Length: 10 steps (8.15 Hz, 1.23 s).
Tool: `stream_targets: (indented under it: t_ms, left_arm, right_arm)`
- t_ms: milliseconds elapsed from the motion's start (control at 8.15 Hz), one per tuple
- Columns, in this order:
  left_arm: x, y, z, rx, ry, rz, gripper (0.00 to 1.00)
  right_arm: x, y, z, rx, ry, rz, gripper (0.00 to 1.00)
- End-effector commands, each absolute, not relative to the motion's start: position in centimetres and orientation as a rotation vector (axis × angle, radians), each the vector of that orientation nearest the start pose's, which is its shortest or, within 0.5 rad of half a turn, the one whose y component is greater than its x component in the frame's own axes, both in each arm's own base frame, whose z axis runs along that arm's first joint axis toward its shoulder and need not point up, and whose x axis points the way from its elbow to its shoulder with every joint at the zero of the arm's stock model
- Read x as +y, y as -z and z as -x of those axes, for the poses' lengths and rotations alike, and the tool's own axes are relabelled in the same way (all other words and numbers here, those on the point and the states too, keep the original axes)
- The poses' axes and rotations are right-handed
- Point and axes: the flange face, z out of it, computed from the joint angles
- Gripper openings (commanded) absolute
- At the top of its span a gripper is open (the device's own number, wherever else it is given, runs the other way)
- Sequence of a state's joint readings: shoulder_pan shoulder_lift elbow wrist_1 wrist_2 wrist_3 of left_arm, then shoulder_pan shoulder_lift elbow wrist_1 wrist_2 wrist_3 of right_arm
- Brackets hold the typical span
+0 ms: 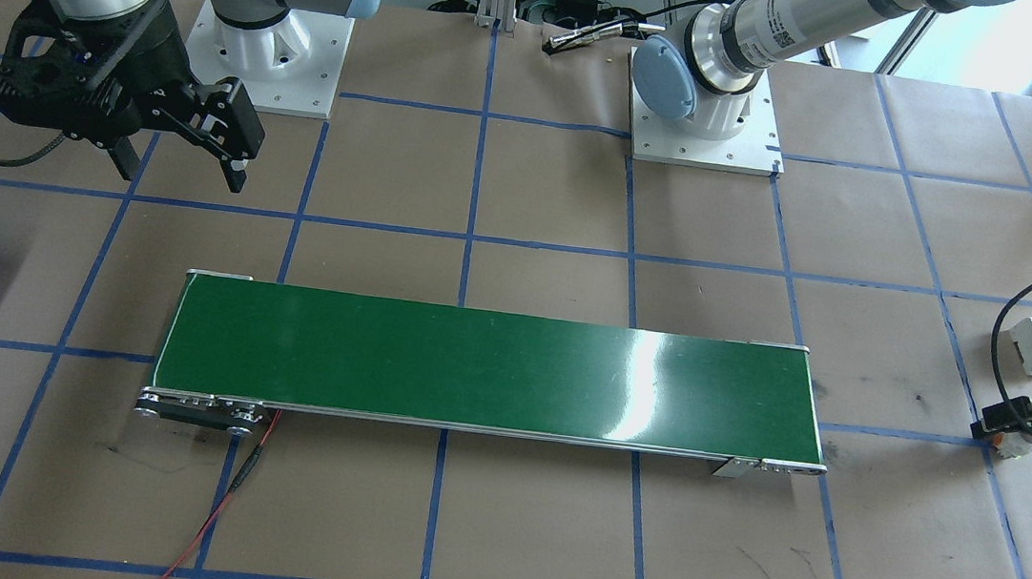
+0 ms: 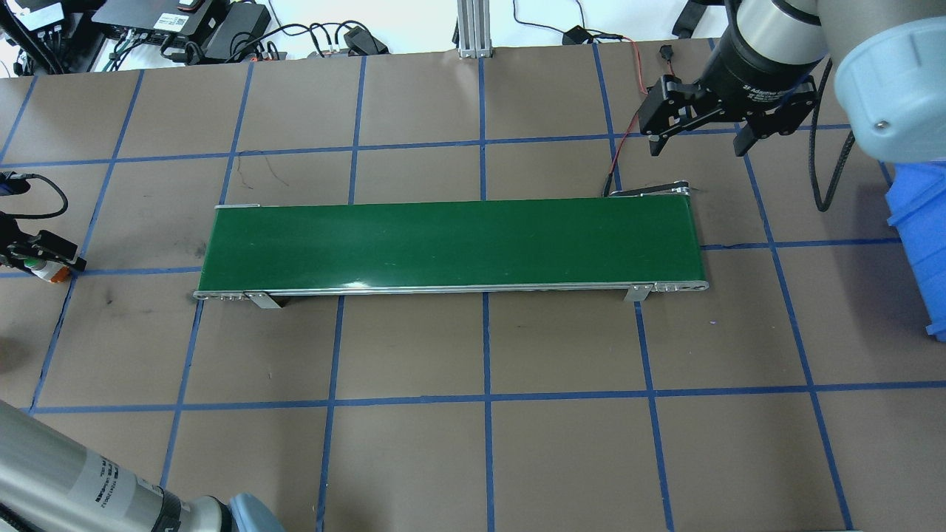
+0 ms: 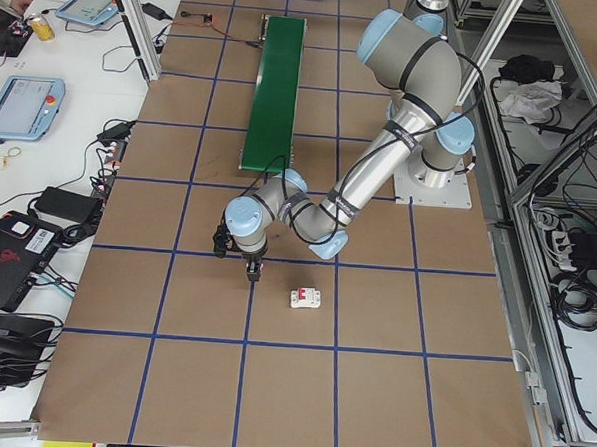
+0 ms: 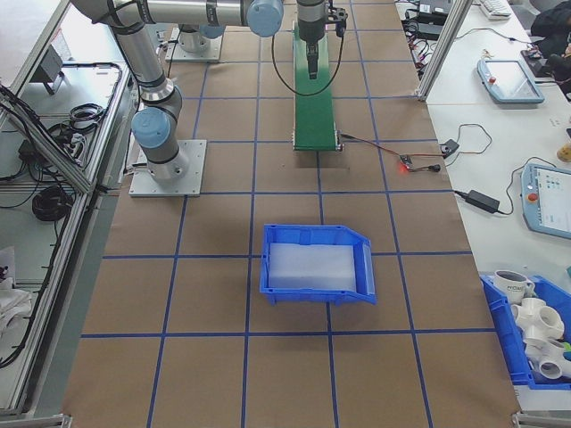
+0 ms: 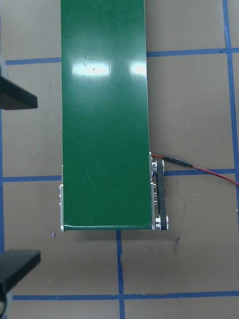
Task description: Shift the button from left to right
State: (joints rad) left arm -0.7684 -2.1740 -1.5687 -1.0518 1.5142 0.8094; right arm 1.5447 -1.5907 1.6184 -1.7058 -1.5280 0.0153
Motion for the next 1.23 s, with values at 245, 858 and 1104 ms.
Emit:
stream_targets:
  t_ms: [245, 858, 1104]
  left_arm:
    - [-55.49, -17.10, -38.01, 3.225, -0.074, -0.260, 1.00]
    - [-55.51, -17.30, -38.08, 3.221, -0.076, -0.278, 1.00]
    - [-56.21, -17.66, -38.57, 3.216, -0.057, -0.290, 0.99]
  right_arm:
    - [-49.68, -48.83, -12.47, 3.094, 0.167, -0.061, 1.00]
    - [-49.68, -48.83, -12.48, 3.093, 0.167, -0.060, 1.00]
    - [-49.72, -48.78, -12.60, 3.088, 0.166, -0.058, 1.00]
